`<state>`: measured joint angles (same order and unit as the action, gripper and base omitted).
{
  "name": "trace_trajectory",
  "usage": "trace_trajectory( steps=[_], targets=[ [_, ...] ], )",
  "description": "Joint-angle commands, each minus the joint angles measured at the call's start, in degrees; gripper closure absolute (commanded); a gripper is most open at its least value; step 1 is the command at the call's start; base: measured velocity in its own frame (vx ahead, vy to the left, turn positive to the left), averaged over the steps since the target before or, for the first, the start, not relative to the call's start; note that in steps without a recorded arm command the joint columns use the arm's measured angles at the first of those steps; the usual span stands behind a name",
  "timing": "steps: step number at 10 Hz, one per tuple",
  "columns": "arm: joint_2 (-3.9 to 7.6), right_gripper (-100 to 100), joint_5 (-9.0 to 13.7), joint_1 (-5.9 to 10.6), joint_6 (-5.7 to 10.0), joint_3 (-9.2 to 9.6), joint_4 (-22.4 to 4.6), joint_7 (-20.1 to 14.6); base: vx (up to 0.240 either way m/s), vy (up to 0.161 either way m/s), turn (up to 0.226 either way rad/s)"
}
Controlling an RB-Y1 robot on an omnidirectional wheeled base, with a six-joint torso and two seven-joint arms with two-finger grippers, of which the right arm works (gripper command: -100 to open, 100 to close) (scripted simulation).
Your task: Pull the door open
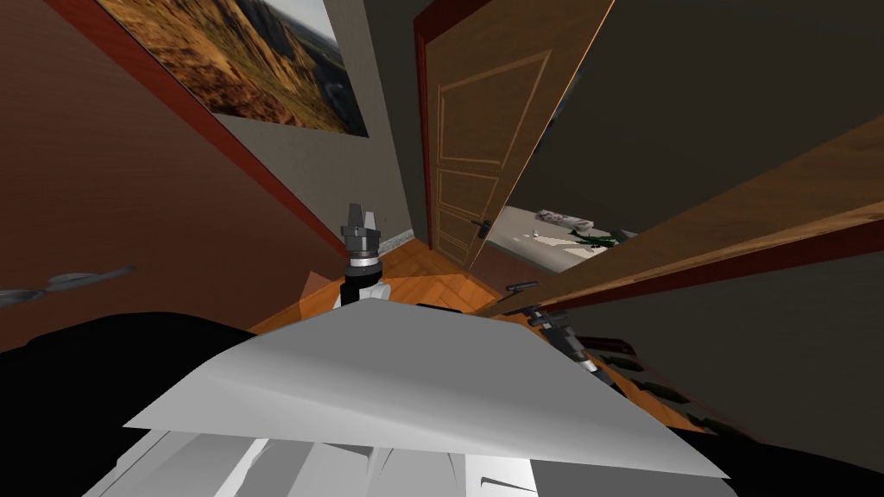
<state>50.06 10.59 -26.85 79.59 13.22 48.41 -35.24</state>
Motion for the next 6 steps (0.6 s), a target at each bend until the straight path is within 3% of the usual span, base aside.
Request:
trace_trajectory(
  steps=[1,6],
  targets=[
    [-0.46,100,-0.37,-0.74,2.64,0.59,-1.95,0.42,-0.047,-0.047,0.058],
    [-0.85,100,-0.99,-1.95,11.13,1.74,-8.38,0.65,-0.037,-0.055,0.059]
  ],
)
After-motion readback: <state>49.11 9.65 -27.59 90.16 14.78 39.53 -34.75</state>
